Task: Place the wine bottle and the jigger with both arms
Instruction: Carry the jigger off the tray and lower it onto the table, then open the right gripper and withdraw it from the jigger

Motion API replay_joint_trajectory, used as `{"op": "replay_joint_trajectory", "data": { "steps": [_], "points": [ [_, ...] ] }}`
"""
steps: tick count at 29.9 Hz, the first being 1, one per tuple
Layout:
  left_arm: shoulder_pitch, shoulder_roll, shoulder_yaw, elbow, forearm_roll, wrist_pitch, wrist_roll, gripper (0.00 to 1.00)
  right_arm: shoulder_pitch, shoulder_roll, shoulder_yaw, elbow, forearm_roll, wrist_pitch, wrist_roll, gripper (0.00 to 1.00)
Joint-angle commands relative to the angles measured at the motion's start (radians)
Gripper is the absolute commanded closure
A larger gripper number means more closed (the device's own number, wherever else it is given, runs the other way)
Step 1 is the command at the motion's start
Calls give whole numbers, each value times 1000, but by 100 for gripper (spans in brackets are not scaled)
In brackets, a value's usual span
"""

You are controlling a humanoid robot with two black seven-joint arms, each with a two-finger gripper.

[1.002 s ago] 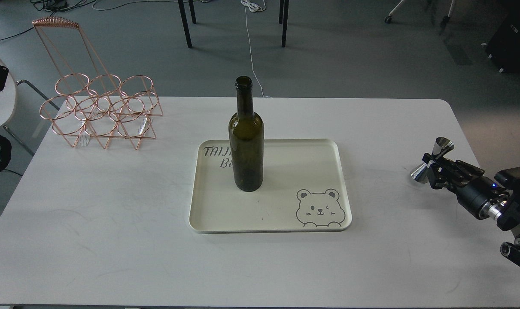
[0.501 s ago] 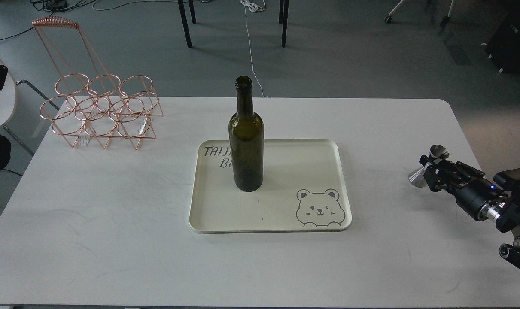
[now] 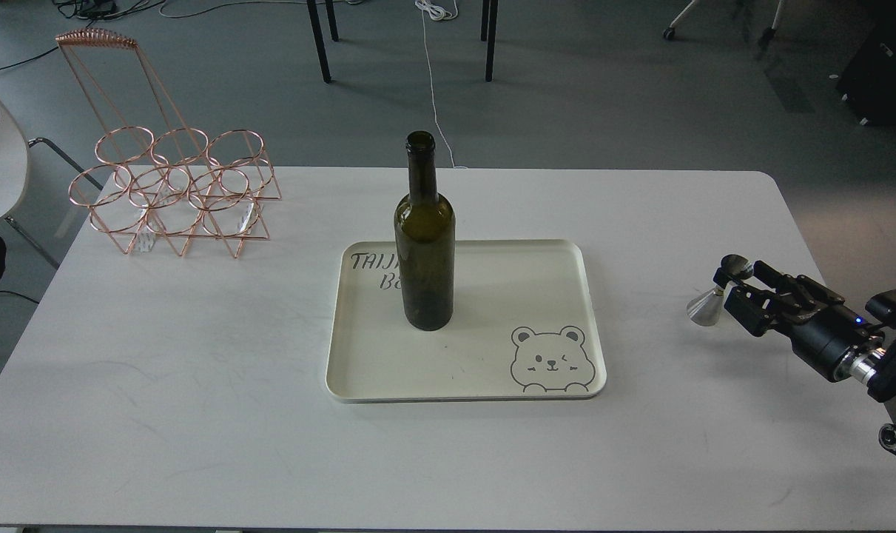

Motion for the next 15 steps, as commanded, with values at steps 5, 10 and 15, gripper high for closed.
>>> {"op": "replay_joint_trajectory", "data": {
  "steps": [5,10,15],
  "points": [
    [-2,29,-3,-6,1,0,0,2,12,-131,16,111,15,0,0,6],
    [-9,49,34,-76,40,0,54,2,128,-174,7,162,138,0,0,6],
    [-12,136,72,-146,178,0,88,2,300,-163,15,142,294,0,0,6]
  ]
}}
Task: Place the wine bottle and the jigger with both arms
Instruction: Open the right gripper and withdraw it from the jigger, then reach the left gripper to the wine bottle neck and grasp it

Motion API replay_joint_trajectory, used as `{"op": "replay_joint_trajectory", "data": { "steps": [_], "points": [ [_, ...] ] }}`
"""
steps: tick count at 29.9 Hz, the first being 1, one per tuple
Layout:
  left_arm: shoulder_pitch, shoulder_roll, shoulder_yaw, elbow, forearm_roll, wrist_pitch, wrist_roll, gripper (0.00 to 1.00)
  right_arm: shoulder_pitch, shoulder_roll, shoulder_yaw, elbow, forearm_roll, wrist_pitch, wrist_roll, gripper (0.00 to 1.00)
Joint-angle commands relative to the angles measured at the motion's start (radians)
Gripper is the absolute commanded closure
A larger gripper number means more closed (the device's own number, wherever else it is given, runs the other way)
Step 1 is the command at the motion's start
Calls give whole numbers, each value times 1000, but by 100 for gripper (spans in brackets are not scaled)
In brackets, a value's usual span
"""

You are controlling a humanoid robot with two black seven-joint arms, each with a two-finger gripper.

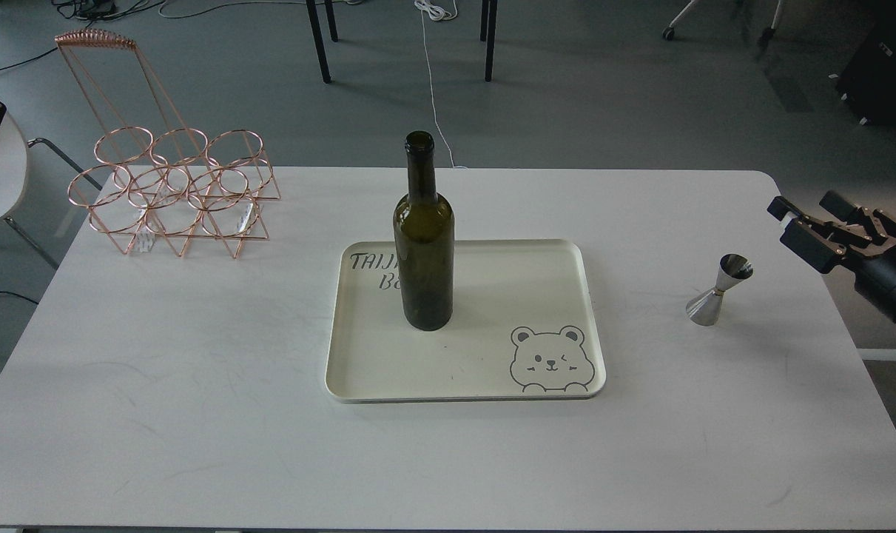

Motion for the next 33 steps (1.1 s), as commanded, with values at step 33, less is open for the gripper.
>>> {"op": "replay_joint_trajectory", "data": {
  "steps": [33],
  "points": [
    [-109,227,27,-1135,1749,174,124,2,187,312,179,-725,1261,977,0,3]
  ]
}}
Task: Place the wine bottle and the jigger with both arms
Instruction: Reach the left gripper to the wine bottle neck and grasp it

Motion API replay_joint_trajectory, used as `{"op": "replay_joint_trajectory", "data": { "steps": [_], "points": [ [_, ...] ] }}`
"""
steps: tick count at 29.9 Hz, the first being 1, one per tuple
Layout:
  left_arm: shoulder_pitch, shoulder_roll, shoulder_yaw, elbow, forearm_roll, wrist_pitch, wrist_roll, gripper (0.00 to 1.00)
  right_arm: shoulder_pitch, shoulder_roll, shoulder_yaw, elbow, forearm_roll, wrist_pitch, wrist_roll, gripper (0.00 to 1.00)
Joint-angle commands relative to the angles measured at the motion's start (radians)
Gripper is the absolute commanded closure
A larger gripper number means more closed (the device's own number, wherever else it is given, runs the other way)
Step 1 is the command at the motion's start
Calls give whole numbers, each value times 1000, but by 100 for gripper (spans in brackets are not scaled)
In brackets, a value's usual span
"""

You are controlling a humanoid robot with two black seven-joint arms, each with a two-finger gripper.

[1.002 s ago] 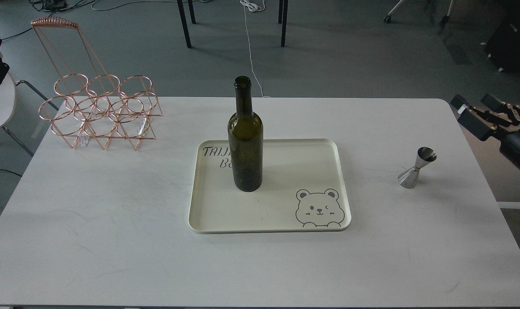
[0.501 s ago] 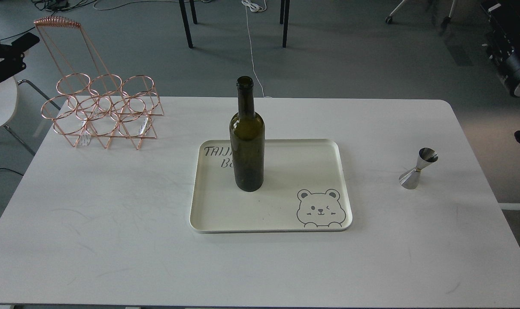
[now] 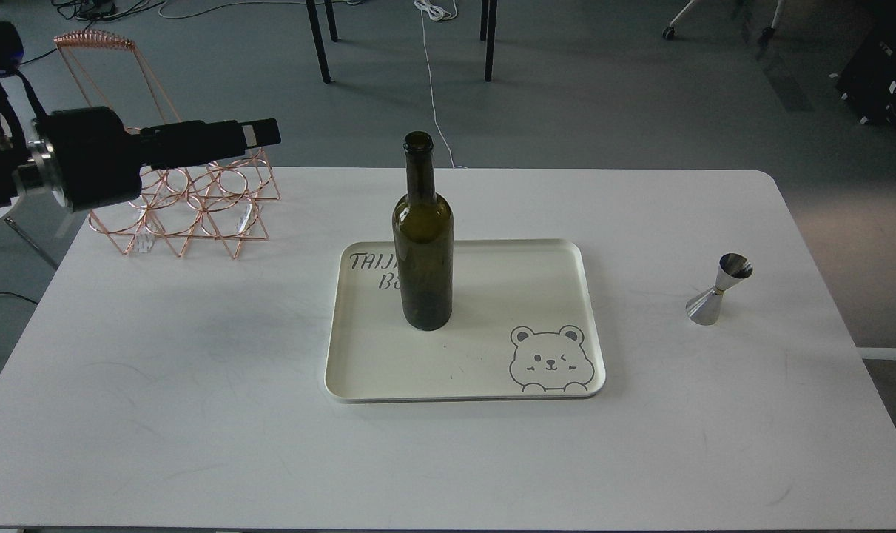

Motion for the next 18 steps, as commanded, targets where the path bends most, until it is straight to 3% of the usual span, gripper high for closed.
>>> {"op": "replay_joint_trajectory", "data": {
  "steps": [1,5,10,15,18],
  "points": [
    [-1,-88,6,-7,135,29,0,2,-12,1,1,-7,25,15,0,3],
    [-1,-154,9,-18,142,29,8,2,-9,2,4,-6,25,15,0,3],
    [-1,-229,6,-18,237,37,55,2,-11,2,19,-7,25,15,0,3],
    [1,-309,11,-4,282,132,57,2,-11,4,21,-6,25,15,0,3],
    [10,-336,12,29,332,147,57,2,-12,4,25,-6,25,15,0,3]
  ]
}}
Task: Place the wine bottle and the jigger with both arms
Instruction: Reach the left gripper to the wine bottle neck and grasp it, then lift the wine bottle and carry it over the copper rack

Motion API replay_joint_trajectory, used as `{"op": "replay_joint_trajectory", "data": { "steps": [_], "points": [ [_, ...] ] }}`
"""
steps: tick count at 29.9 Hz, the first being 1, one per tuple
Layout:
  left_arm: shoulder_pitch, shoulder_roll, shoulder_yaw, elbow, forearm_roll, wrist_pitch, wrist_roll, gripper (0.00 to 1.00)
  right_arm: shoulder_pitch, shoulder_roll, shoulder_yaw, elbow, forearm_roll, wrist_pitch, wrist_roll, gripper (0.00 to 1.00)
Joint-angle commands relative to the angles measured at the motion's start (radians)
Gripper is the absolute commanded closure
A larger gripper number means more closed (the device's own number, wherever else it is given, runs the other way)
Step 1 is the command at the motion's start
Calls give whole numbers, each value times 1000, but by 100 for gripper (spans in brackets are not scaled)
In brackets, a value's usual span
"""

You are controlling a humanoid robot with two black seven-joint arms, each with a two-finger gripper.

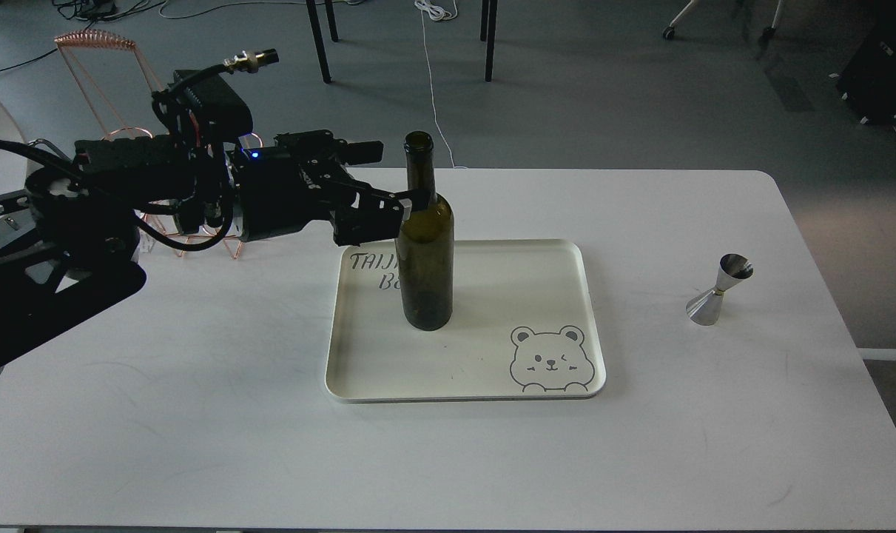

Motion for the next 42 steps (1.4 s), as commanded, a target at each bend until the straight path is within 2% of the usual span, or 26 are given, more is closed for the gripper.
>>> {"op": "replay_joint_trajectory", "data": {
  "steps": [1,8,14,22,34,42],
  "points": [
    [11,-38,3,44,48,19,0,2,-1,0,7,1,0,0,0,3],
    [24,-81,5,72,48,45,0,8,-1,0,7,1,0,-1,0,3],
    [39,-120,3,112,50,47,0,28,0,0,7,1,0,-3,0,3],
    [41,-126,3,112,50,62,0,38,0,0,5,-1,-2,-4,0,3],
    [39,-105,3,112,50,65,-6,79,-1,0,4,-1,-2,-6,0,3],
    [31,-48,-35,98,34,83,-9,86,0,0,2,1,-2,-6,0,3]
  ]
}}
